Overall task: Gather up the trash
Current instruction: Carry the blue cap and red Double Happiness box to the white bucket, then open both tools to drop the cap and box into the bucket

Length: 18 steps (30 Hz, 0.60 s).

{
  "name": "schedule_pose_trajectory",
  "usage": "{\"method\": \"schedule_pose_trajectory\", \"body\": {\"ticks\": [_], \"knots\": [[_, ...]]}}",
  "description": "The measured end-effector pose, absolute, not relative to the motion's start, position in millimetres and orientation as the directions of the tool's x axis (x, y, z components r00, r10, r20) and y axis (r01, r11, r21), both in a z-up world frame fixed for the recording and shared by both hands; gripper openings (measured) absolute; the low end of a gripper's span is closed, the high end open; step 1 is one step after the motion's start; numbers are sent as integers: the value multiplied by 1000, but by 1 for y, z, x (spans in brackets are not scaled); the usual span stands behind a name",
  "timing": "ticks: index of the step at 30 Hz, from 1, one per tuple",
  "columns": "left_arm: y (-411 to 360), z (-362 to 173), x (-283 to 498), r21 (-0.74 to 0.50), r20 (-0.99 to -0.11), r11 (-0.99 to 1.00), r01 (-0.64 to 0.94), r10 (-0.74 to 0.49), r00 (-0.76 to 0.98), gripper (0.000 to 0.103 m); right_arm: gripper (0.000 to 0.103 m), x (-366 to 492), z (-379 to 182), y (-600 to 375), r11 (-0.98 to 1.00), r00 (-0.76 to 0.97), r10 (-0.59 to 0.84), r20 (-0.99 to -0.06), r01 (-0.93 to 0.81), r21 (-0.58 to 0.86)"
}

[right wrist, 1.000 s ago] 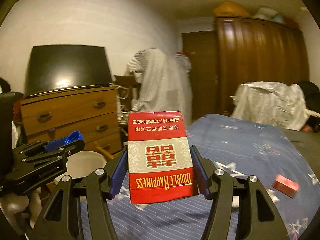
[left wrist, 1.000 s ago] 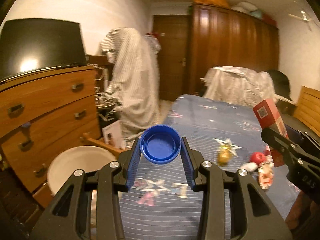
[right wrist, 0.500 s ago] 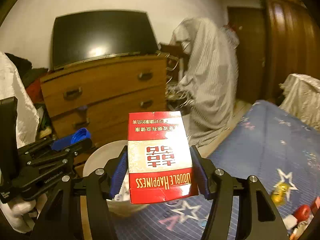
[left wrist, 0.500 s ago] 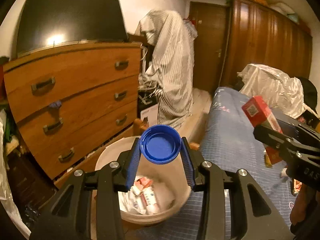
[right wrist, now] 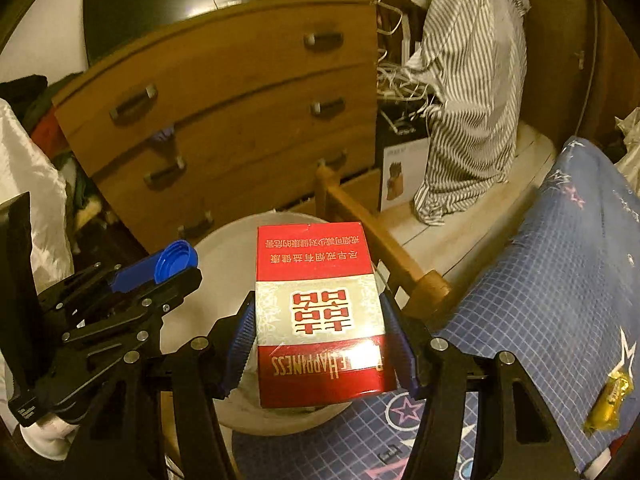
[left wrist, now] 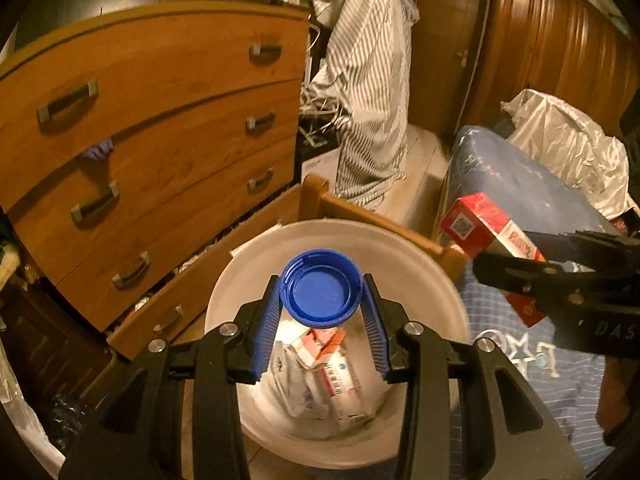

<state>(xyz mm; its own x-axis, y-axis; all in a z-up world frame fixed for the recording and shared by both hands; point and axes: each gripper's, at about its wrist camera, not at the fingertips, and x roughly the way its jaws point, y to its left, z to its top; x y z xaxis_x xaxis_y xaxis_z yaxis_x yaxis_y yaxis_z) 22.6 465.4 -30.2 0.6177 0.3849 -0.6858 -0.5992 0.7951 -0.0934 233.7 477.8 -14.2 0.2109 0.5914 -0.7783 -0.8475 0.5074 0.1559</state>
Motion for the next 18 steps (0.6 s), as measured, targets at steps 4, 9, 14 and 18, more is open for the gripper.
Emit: {"method": "schedule_pose_trajectory", "body": {"ticks": [4,9,14,18], "knots": [[480,-47,23,-96,-709,784,-613,378,595,38,61,237,-30,485,504,194,582,-790,-848,163],[486,-58,25,-99,-720,786,-610,367,589,38,61,240,-41,488,504,183,577,-796,-847,171],[489,-60,25,-105,-719,786,-609,363,592,38,61,242,-45,487,501,177,577,-797,-848,174],[490,-62,26,-94,-722,784,-614,371,584,41,66,245,-46,488,494,165,582,-796,-850,185]]}}
